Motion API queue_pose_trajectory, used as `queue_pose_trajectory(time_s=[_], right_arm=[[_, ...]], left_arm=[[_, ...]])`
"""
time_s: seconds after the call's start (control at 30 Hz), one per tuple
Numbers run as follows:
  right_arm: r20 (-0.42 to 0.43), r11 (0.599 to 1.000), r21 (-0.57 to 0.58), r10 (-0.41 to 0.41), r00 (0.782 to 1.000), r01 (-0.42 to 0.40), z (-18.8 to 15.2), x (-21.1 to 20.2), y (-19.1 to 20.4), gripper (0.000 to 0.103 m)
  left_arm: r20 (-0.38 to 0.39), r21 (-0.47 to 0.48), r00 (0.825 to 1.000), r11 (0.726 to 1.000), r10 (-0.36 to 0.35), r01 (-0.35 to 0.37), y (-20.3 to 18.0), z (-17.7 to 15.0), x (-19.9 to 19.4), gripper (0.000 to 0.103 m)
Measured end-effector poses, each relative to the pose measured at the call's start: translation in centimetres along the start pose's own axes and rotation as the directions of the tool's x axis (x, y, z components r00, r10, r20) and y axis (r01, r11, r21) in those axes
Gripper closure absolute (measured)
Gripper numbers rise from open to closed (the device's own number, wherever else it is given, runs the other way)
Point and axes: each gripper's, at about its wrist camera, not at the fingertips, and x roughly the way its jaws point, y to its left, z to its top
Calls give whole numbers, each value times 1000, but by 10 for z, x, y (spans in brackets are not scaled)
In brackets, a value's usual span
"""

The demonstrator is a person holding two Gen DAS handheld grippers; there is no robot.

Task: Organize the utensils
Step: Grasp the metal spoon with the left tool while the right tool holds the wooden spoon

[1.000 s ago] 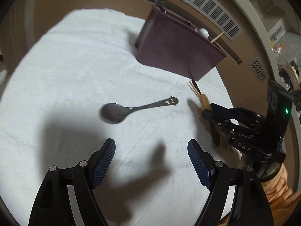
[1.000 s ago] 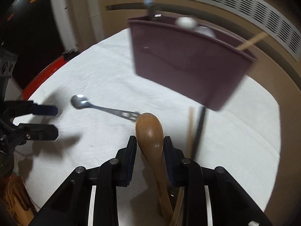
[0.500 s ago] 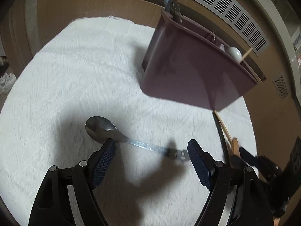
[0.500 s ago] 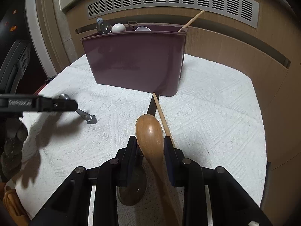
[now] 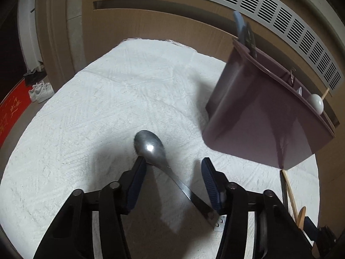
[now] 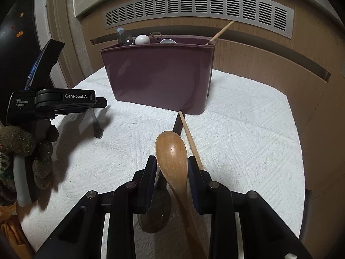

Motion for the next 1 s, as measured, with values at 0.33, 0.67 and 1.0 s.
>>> queue_pose_trajectory(time_s=[0.33,0.67,1.0], right_arm=[[20,1000,-14,16,1000,-15,-4,-7,3,76],[-20,996,42,75,997,-74,1,-7,-3,76],[22,997,7,80,997,-80,11,-44,19,76]], left_arm=[[17,128,998,990,62,-64,-6,10,15,68],[61,256,997,966,-55,37,-5,-8,-25,75],[123,312,984,946,-130,86,-3,-24,-95,82]])
